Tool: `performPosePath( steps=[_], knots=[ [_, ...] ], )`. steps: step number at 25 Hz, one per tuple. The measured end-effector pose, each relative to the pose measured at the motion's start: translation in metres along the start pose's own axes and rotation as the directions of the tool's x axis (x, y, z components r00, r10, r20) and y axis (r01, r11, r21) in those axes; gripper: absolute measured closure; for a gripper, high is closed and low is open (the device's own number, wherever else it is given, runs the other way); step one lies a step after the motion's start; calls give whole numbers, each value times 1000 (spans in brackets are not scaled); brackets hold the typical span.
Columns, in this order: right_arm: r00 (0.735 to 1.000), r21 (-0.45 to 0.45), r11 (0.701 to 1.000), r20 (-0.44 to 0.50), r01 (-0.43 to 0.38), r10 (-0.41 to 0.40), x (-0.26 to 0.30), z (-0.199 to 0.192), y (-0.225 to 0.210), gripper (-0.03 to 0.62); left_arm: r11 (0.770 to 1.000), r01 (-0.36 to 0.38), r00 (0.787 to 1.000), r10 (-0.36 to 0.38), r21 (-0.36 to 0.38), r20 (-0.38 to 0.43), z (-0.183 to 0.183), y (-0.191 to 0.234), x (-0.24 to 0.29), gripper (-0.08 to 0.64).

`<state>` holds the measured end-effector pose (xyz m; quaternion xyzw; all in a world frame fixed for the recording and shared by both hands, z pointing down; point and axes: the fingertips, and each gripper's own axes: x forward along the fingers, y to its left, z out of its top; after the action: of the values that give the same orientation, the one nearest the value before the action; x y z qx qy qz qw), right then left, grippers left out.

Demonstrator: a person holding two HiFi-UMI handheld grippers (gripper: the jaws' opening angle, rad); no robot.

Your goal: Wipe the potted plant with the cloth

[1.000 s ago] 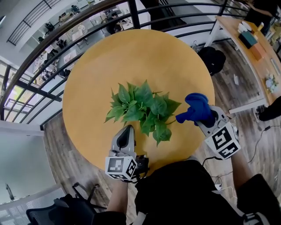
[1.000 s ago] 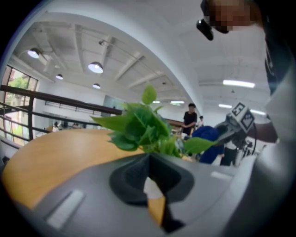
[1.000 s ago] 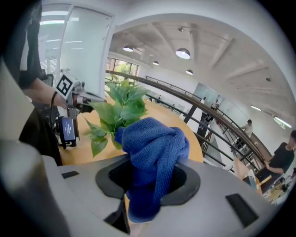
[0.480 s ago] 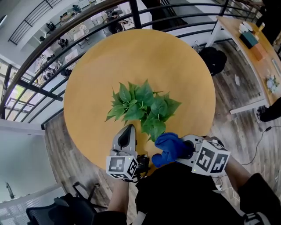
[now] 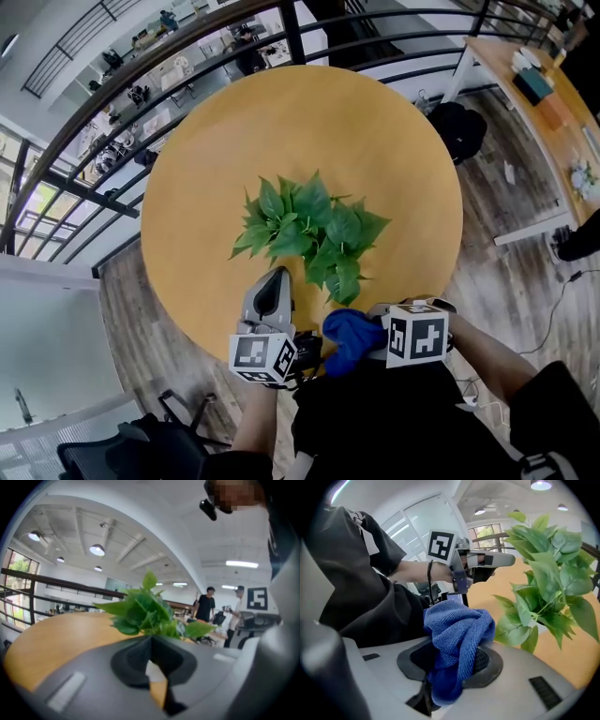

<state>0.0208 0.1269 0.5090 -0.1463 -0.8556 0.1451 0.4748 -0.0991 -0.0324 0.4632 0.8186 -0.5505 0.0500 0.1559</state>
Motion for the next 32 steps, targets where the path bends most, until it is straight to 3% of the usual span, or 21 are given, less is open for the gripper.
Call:
performPosePath(
  steps=[5, 14, 19, 21, 23, 24, 26, 27, 28, 29, 32],
  knots=[
    [977, 81, 980, 96, 182, -190, -24, 11, -40, 440, 1000, -7, 1000, 7, -4, 7, -1, 0, -3, 557],
    [946, 60, 967, 202, 246, -253, -79, 26, -41, 440, 1000, -2, 1000, 2, -9, 7, -4, -2, 0, 557],
    [902, 27, 959, 332, 284, -276, -128, 52, -34, 440, 1000, 5, 1000, -5, -9, 7, -2, -2, 3, 557],
    [847, 31, 955, 454, 294, -275, -161, 69, -30, 440, 1000, 3, 1000, -3, -9, 8, -1, -2, 2, 557],
    [753, 90, 938, 573, 333, -323, -201, 89, -32, 440, 1000, 2, 1000, -2, -5, 8, -1, -1, 0, 557],
    [699, 146, 915, 604, 376, -383, -220, 96, -39, 440, 1000, 0, 1000, 0, -4, 10, 0, 0, 0, 557],
    [589, 267, 823, 592, 501, -550, -246, 104, -64, 439, 1000, -6, 1000, 6, -2, 18, 1, 3, -1, 557],
    [553, 300, 768, 554, 565, -623, -248, 105, -77, 439, 1000, -8, 1000, 9, -3, 24, 3, 5, 0, 557],
    [545, 305, 727, 502, 615, -671, -242, 105, -88, 439, 1000, -9, 999, 9, -2, 32, 5, 6, -1, 557],
    [564, 291, 710, 450, 641, -693, -228, 104, -96, 439, 1000, -7, 999, 7, -1, 39, 7, 5, -1, 557],
    [656, 243, 742, 353, 625, -667, -169, 103, -112, 439, 1000, 7, 999, -7, 7, 52, 12, 3, -4, 557]
  ],
)
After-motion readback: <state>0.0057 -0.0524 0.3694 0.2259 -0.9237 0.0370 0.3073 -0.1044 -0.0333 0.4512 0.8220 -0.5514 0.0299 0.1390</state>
